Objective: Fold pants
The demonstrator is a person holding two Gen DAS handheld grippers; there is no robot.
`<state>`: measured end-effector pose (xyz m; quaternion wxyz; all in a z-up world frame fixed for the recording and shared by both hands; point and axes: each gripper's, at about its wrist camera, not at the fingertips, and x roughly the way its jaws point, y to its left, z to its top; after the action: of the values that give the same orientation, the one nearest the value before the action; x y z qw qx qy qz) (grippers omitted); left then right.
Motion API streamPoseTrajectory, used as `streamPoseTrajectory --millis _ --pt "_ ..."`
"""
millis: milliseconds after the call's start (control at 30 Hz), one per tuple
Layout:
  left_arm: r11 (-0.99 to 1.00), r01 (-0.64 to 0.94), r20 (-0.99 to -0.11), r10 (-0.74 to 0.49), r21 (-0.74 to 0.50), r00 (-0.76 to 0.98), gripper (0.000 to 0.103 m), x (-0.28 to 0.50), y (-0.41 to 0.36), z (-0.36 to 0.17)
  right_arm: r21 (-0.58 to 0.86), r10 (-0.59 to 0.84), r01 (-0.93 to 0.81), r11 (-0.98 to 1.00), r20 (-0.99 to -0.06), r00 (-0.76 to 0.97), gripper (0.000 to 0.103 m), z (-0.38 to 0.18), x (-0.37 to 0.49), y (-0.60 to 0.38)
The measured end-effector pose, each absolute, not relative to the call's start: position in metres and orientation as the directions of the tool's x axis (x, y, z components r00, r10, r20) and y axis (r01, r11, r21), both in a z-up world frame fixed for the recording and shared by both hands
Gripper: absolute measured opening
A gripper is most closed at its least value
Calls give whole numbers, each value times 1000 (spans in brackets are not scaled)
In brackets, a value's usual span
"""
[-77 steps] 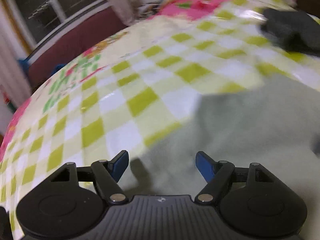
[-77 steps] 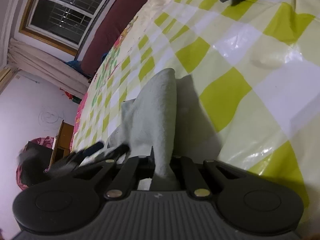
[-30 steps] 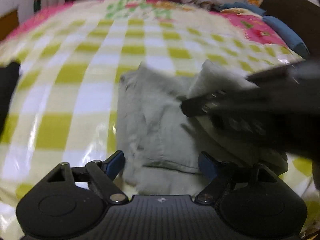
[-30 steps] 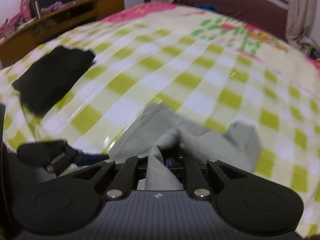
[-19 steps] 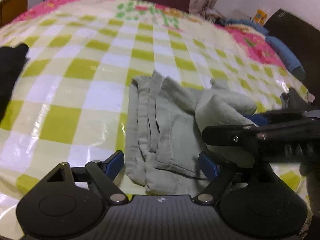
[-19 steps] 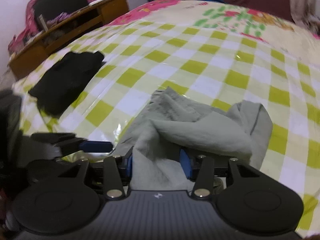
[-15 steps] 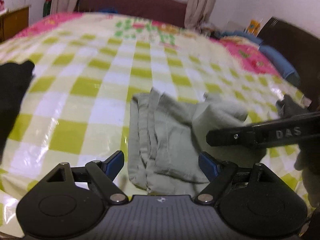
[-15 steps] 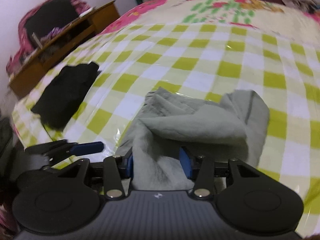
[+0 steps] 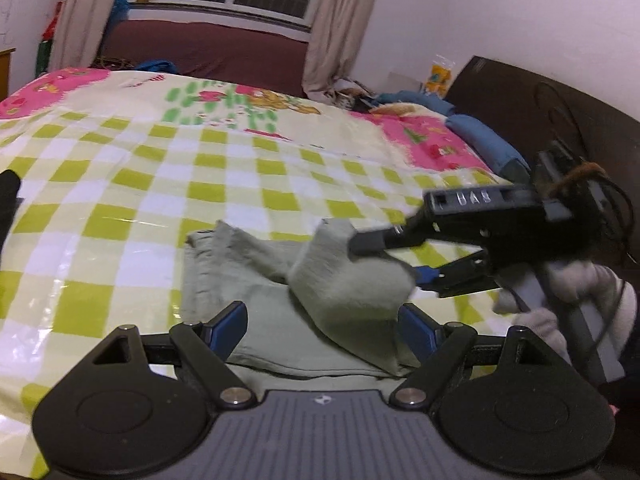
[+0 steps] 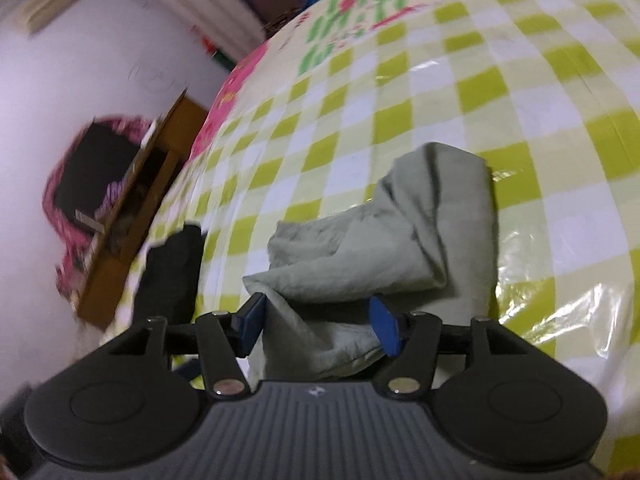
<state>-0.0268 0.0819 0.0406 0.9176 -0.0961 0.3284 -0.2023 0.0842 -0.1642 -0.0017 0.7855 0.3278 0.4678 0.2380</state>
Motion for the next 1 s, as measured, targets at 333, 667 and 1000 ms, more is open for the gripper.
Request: streamPoseTrajectory --millis 333,667,1000 --pt "937 307 -609 -343 -168 715 96 -14 34 34 763 665 -13 646 -554 501 63 -6 84 -176" --pt "958 237 -671 -282 -161 686 96 -12 43 19 726 665 -82 683 -572 480 64 -3 103 -146" --pt "967 138 -695 -251 -215 674 96 -6 66 9 448 519 -261 855 -748 414 67 22 134 -54"
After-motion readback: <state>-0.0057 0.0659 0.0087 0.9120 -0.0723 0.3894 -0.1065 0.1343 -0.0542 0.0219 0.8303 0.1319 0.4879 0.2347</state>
